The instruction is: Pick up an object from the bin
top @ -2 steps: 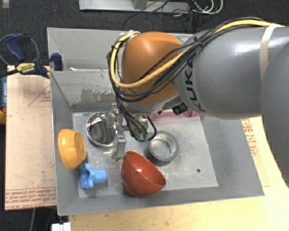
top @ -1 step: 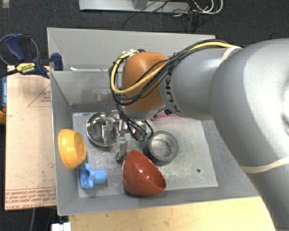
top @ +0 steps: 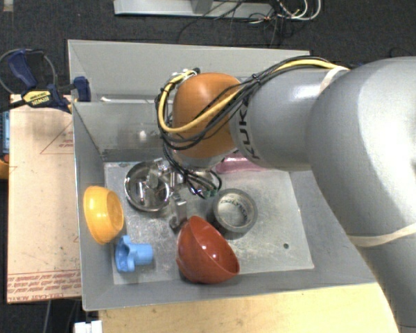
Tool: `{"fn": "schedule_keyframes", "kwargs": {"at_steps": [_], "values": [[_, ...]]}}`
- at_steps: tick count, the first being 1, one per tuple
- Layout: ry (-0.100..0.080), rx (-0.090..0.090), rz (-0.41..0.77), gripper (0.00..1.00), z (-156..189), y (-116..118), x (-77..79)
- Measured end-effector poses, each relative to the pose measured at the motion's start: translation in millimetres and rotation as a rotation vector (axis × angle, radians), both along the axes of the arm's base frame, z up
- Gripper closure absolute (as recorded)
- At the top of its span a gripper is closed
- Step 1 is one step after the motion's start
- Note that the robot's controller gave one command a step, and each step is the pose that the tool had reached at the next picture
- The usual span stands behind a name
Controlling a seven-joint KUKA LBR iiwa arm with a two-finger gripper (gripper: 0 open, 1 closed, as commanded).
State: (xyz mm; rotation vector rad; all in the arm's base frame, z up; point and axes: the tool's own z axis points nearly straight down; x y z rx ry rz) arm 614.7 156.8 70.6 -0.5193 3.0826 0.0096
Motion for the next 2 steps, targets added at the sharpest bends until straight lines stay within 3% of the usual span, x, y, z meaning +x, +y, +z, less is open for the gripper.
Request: {"fn": "schedule_keyframes", "kwargs": {"at_steps": [1, 2], "values": [[0.012, -0.002, -0.211, 0.0, -2.8, -4.6, -5.4], [-0.003, 0.002, -0.014, 0.0, 0.6, 0.4, 0.6]]}}
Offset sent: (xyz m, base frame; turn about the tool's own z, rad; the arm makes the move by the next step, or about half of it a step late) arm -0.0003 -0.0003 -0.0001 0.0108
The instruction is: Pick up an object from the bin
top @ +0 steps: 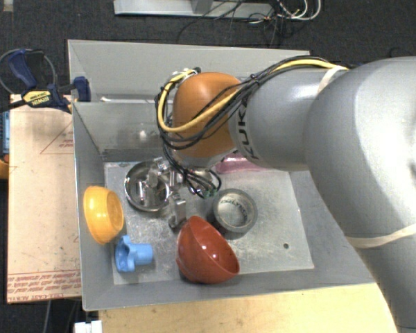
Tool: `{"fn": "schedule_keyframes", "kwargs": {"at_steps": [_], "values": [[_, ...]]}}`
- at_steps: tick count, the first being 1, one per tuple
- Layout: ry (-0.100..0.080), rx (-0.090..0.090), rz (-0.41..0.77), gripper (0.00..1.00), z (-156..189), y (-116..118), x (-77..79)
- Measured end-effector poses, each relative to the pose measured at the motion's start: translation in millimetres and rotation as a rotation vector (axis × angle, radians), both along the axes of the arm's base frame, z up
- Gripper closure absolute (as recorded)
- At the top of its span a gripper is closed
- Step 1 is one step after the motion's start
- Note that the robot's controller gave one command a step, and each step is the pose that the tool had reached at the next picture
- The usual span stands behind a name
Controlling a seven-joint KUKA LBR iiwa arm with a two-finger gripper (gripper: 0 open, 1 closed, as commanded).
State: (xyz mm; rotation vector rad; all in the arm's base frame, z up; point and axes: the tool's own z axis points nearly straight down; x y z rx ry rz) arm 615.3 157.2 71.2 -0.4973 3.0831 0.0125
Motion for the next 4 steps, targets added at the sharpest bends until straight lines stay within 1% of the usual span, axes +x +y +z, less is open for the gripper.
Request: {"fn": "schedule_keyframes", "kwargs": {"at_steps": [1, 2, 3, 4], "values": [[0.013, -0.001, -0.18, 1.0, -2.2, -3.4, -4.9], [0.013, -0.001, -0.181, 1.0, -2.2, -3.5, -4.9], [0.018, -0.003, -0.181, 1.0, 11.9, -3.9, -7.2], [0.016, -0.002, -0.181, 1.0, 47.9, -3.5, -6.8]]}}
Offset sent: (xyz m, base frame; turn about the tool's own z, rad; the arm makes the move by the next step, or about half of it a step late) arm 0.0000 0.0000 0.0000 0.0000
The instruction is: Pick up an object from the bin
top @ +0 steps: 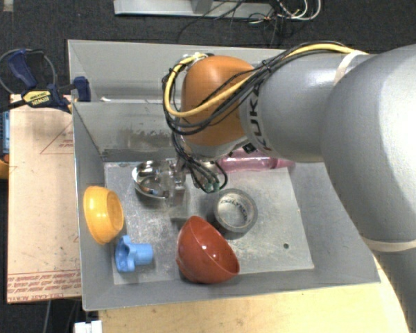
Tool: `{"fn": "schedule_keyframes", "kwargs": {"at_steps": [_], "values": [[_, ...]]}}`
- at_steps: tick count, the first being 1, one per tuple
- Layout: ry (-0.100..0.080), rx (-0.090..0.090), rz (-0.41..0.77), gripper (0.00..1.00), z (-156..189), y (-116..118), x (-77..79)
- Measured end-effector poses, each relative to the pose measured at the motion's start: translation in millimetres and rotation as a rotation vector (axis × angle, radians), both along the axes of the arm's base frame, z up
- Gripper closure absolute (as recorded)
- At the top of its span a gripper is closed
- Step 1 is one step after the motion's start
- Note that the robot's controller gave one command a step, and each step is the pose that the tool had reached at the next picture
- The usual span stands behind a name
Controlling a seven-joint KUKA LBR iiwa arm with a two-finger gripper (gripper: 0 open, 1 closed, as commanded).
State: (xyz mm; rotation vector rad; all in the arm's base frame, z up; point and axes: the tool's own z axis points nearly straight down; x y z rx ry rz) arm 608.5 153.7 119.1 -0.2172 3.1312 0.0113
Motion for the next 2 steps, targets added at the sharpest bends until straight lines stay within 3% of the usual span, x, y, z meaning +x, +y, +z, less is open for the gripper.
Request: {"fn": "schedule_keyframes", "kwargs": {"at_steps": [2], "values": [[-0.004, 0.001, -0.001, 1.0, 30.7, 0.4, 1.2]]}}
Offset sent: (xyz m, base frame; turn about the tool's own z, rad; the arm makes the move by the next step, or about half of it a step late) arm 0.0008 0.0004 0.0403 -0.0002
